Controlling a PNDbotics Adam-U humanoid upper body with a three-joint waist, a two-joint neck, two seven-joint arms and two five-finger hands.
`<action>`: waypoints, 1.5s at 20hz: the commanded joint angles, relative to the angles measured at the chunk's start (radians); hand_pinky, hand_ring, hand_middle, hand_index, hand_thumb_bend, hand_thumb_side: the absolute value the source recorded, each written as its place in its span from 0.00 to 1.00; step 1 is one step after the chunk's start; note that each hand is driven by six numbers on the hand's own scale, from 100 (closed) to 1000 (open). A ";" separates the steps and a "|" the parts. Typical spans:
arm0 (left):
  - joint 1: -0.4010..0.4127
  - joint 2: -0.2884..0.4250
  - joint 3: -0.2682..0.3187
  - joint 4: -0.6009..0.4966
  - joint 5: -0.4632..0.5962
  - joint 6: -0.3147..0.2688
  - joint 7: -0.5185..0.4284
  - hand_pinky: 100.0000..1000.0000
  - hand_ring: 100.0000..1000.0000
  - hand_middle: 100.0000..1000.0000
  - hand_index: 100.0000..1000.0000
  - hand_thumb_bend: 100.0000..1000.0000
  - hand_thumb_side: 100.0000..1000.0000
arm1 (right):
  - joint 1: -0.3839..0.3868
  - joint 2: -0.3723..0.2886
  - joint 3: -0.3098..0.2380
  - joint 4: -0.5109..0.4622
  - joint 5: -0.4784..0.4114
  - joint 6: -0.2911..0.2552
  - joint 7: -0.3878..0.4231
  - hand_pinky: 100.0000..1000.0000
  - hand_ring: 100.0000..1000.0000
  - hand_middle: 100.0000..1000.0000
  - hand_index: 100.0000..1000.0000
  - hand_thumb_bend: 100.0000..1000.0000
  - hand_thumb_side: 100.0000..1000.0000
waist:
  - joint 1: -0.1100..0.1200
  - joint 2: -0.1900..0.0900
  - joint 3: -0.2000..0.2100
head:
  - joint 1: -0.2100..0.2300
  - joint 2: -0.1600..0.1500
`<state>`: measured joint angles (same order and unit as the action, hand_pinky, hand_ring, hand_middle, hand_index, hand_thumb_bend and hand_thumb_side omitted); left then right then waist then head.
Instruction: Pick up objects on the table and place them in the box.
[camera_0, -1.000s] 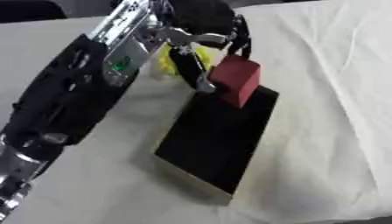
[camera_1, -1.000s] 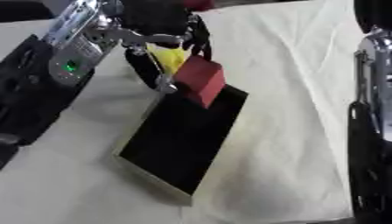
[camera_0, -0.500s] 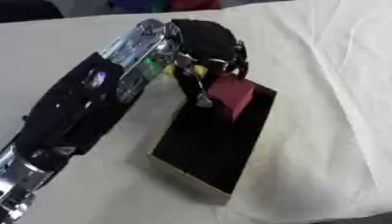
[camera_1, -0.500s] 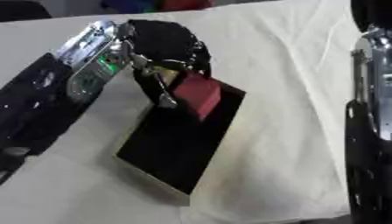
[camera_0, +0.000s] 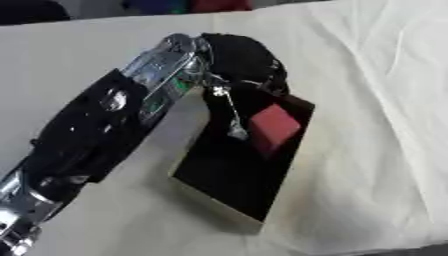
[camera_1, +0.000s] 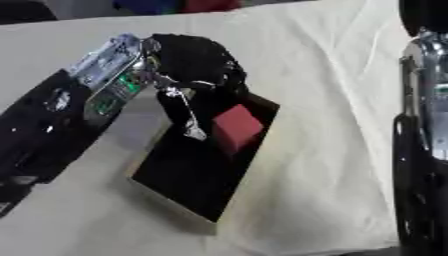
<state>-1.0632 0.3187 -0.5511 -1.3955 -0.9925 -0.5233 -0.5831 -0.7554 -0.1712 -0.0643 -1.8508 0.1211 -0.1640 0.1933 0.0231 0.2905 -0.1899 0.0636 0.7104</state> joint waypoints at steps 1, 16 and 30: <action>-0.012 0.020 0.014 -0.026 -0.006 -0.025 -0.025 0.72 0.73 0.71 0.84 0.47 0.55 | -0.010 -0.004 -0.007 -0.021 -0.004 0.003 -0.003 0.83 0.75 0.50 0.71 0.00 0.88 | -0.005 -0.022 0.002 | -0.004 -0.005; -0.004 0.214 0.260 -0.090 0.205 0.168 0.016 0.73 0.75 0.72 0.87 0.17 0.37 | -0.013 -0.008 -0.014 -0.022 0.005 0.002 -0.012 0.83 0.75 0.50 0.71 0.00 0.88 | -0.011 -0.021 0.015 | -0.013 -0.002; -0.035 0.225 0.348 0.192 0.098 0.167 0.094 0.73 0.78 0.78 0.92 0.34 0.47 | -0.022 -0.008 -0.019 -0.024 0.004 0.006 -0.013 0.83 0.75 0.50 0.71 0.00 0.89 | -0.008 0.002 0.001 | 0.006 -0.024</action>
<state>-1.0715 0.5298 -0.2211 -1.2146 -0.8835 -0.3557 -0.5018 -0.7577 -0.1710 -0.0747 -1.8544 0.1226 -0.1582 0.1834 0.0169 0.3129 -0.1890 0.0649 0.6991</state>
